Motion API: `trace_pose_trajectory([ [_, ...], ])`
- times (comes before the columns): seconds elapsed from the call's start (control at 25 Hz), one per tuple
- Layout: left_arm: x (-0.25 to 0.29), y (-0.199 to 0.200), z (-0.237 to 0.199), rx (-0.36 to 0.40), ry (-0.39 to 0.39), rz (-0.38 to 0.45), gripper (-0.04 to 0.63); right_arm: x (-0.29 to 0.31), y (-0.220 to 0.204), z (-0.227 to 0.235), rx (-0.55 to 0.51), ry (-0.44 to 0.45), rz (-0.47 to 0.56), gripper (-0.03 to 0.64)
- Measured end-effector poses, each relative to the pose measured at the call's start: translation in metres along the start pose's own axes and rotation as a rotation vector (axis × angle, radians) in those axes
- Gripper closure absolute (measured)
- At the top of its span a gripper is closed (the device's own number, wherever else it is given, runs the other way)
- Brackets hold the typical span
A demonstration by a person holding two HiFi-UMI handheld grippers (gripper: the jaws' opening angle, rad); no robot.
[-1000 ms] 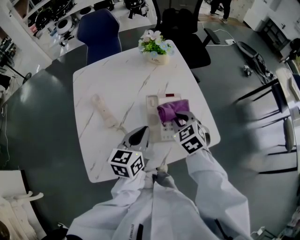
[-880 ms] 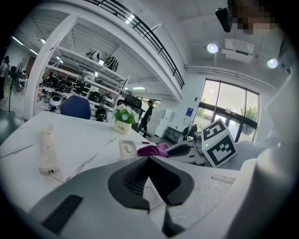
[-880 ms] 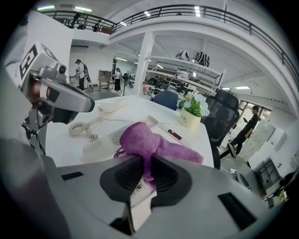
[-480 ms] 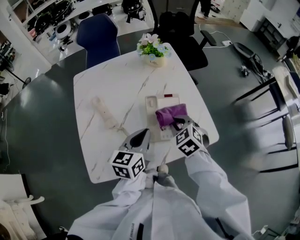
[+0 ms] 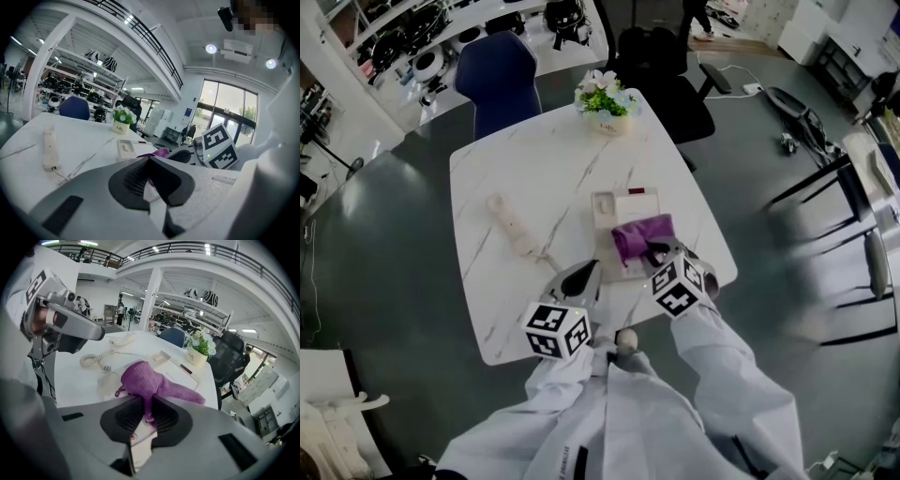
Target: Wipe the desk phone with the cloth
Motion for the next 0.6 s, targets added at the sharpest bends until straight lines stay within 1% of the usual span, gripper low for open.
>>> trace_pose_trajectory([
  [0.6, -0.01, 0.0, 0.004, -0.006, 0.002, -0.004, 0.597, -0.012, -0.016, -0.015, -0.004, 0.035, -0.039, 0.583],
])
Point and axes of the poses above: the fingertips, and each gripper's own axes: x forward along the fingers, z to its right, y out of its top, the point moved 7 cm from there along -x, backward along the fingers, and after that the axes turned 13 degrees about x, right-handed, at the moved point
